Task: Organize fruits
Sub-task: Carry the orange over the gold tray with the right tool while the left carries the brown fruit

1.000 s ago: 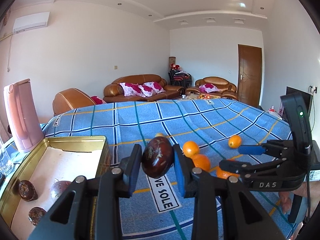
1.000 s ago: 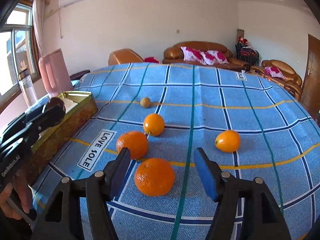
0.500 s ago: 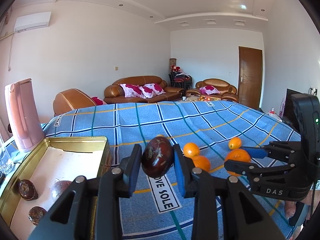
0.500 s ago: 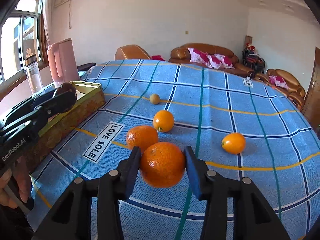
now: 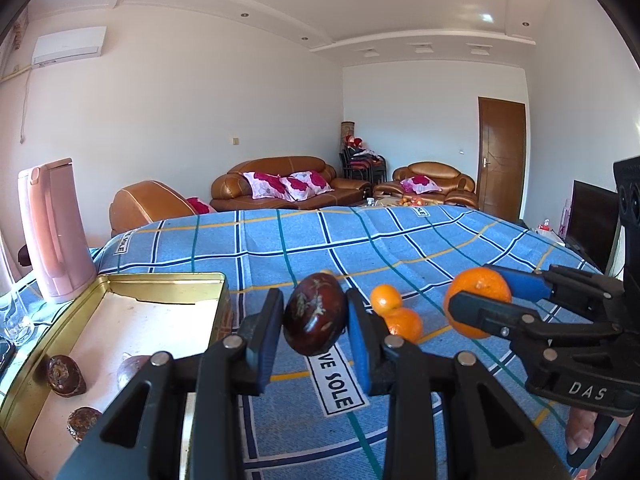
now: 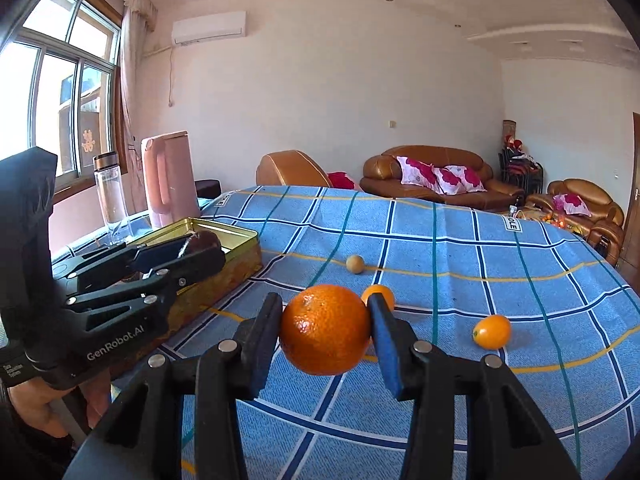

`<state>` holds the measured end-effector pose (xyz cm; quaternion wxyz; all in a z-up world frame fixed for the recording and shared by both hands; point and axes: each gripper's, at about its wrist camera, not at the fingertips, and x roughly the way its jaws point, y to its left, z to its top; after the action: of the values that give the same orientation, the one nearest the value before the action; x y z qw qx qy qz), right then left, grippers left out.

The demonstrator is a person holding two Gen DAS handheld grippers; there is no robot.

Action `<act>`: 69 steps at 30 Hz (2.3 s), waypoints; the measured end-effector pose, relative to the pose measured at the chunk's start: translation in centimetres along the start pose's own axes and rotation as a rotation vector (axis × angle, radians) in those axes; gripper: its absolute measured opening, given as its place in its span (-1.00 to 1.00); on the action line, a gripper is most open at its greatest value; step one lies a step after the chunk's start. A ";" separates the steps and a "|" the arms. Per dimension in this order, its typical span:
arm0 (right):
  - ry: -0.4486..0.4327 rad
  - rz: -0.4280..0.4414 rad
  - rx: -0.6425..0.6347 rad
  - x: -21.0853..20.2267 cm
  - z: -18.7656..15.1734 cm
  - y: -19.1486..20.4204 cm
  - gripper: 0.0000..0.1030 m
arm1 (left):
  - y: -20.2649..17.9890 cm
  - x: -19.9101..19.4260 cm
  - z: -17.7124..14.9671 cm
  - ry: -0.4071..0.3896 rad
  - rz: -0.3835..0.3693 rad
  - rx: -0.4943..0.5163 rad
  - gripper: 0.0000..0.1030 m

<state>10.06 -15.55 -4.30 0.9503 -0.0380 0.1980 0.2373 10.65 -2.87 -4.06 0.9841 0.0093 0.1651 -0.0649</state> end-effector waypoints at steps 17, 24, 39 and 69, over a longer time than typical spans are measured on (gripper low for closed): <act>-0.082 0.051 -0.047 -0.7 1.7 3.2 -0.11 | 2.1 -1.4 -0.2 -0.008 0.026 -0.030 -0.35; -0.087 0.088 -0.069 -0.1 2.3 5.1 -0.11 | 3.9 -2.1 -0.2 -0.009 0.049 -0.060 -0.35; -0.079 0.180 -0.115 1.8 3.2 9.2 -0.11 | 8.7 -3.2 -0.8 0.023 0.133 -0.123 -0.35; -0.014 0.305 -0.186 5.5 3.3 15.7 -0.10 | 15.3 -4.7 -2.5 0.075 0.248 -0.173 -0.35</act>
<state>8.36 1.27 -3.15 0.8970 -0.0935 0.1722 0.3963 7.41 13.00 -4.90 0.9748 -0.0529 0.2042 0.0720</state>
